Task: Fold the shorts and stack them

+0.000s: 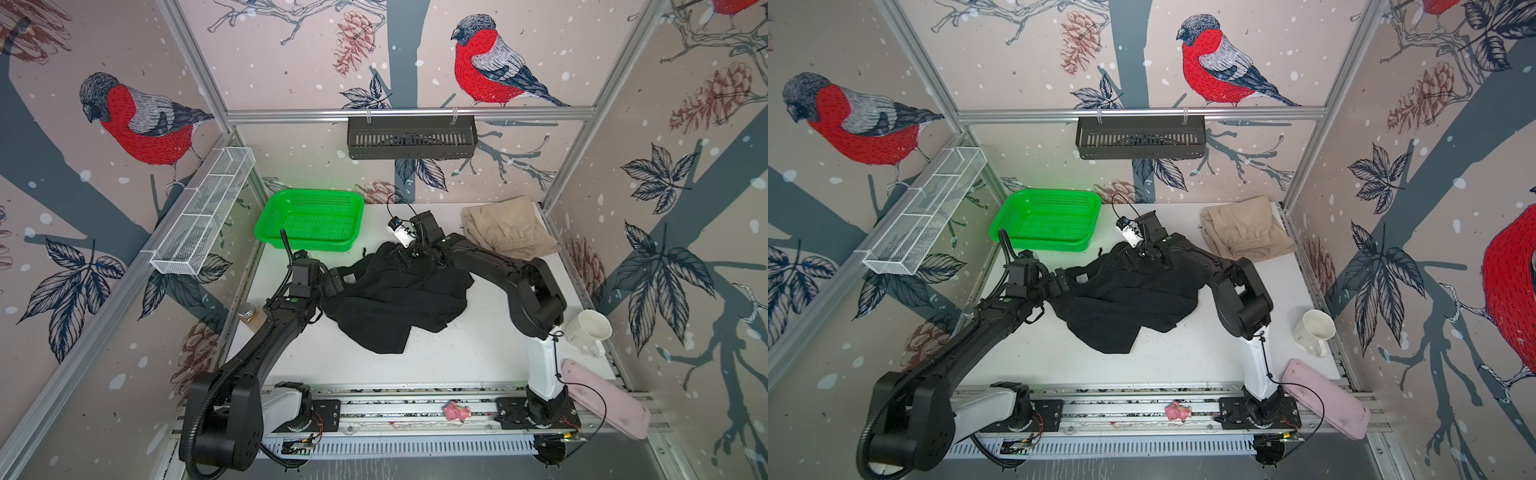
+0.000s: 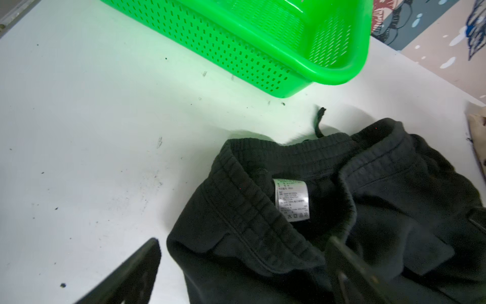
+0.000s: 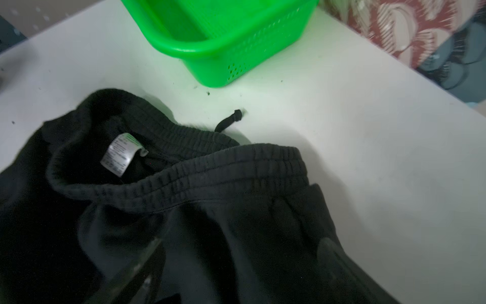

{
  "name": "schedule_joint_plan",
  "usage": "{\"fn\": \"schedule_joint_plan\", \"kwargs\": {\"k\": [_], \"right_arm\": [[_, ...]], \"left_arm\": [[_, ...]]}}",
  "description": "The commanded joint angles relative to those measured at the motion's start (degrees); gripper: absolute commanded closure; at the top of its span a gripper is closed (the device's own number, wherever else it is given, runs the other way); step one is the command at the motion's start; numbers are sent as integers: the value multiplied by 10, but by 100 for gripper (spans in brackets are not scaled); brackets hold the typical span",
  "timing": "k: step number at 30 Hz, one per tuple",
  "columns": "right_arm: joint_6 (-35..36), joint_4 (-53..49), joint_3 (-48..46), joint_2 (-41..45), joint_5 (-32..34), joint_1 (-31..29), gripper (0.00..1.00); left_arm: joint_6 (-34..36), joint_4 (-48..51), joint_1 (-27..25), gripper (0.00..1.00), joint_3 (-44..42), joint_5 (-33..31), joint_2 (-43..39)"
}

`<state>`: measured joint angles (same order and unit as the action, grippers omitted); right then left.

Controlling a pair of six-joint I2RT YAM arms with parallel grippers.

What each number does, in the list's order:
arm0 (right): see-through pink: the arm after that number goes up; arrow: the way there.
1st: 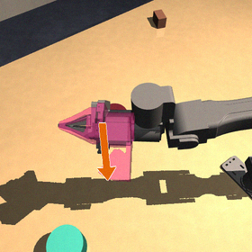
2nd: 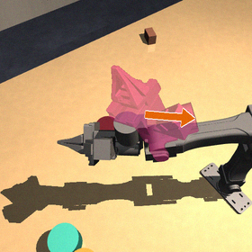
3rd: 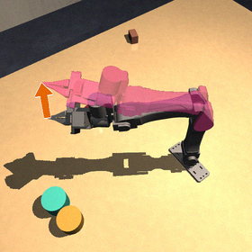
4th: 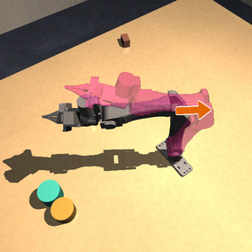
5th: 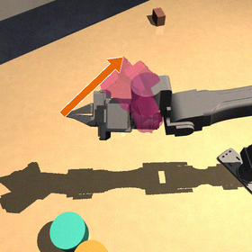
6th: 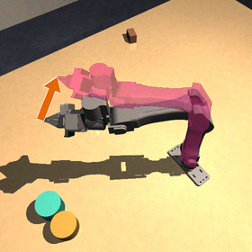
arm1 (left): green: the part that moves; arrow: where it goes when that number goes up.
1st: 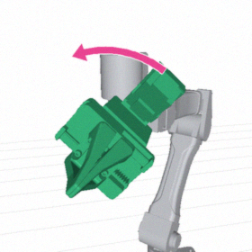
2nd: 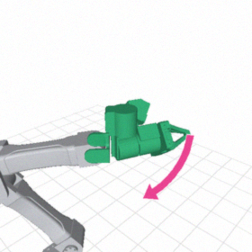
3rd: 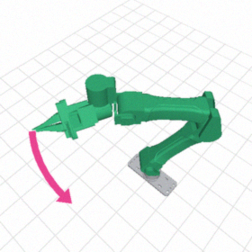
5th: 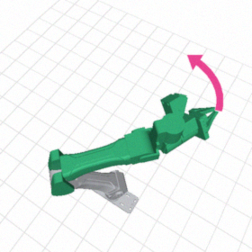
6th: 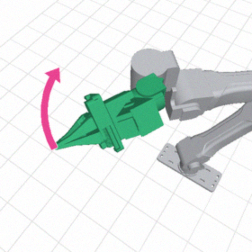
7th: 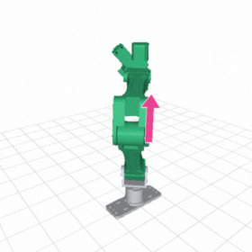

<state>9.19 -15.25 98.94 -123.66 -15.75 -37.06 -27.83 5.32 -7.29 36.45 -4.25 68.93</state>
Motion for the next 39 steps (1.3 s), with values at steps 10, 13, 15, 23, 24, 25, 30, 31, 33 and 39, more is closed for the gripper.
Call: {"fn": "schedule_joint_plan", "kwargs": {"k": [10,13,15,23,24,25,30,31,33,39], "right_arm": [[87,-116,208,-168,-56,7,19],[83,-120,226,-182,-83,10,46],[82,-121,235,-184,-106,10,75],[57,-80,170,-52,-139,13,99],[52,-56,130,-14,-148,18,99],[44,-29,87,23,-160,25,99],[11,79,-87,154,-280,59,99],[11,84,-106,168,-297,61,100],[18,80,-131,186,-311,61,100],[18,71,-197,232,-293,55,100]], "left_arm": [[65,-96,9,3,39,35,128],[79,-98,14,3,44,64,152],[84,-87,16,3,53,75,171],[80,-53,53,3,73,121,136],[75,-60,58,3,68,127,114],[80,-76,60,3,60,138,91],[108,-278,61,3,-47,203,5],[119,-295,62,3,-53,221,6],[141,-292,61,3,-45,262,25],[188,-262,62,3,-3,396,120]]}}
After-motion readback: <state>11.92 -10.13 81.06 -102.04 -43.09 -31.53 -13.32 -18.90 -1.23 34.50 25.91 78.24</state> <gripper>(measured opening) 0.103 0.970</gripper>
